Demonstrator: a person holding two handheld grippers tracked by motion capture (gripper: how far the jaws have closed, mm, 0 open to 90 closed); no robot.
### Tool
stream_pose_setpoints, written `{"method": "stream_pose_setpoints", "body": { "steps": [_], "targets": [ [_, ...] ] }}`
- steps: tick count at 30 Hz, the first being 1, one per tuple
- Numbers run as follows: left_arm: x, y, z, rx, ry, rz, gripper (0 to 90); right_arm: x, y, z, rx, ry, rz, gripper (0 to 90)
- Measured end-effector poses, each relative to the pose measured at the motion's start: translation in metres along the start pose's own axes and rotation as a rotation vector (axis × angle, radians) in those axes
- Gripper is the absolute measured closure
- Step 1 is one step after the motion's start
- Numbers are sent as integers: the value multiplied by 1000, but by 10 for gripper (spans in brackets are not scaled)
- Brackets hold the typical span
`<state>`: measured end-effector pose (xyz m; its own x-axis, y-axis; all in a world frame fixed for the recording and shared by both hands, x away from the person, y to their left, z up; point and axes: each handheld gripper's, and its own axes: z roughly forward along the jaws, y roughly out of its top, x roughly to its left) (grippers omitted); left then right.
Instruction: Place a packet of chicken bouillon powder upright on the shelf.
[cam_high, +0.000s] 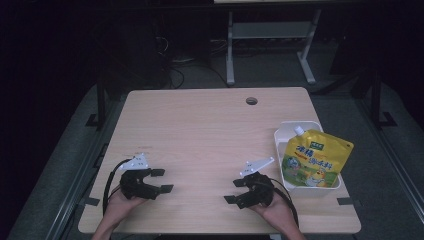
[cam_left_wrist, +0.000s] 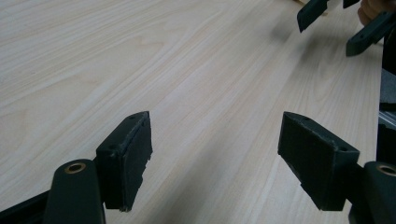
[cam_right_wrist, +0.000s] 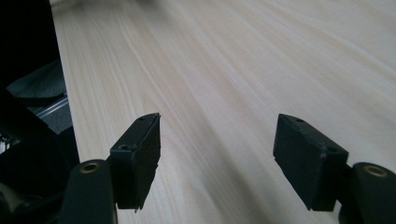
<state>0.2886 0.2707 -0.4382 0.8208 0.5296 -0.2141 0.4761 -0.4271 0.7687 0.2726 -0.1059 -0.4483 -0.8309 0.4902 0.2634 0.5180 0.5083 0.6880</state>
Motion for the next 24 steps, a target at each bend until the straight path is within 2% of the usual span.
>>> {"method": "stream_pose_setpoints", "body": {
  "steps": [4,9,17,24],
  "targets": [
    [0,0,-1,-8,-1,-4,252,2,-1,7,-25,25,22,305],
    [0,-1,-1,-14,-1,-5,252,6,-1,10,-48,13,4,293],
    [-2,1,3,-12,-8,2,250,5,-2,13,-55,19,15,287],
    [-1,0,2,-26,-7,-6,244,7,0,16,-60,21,4,287]
  ]
}}
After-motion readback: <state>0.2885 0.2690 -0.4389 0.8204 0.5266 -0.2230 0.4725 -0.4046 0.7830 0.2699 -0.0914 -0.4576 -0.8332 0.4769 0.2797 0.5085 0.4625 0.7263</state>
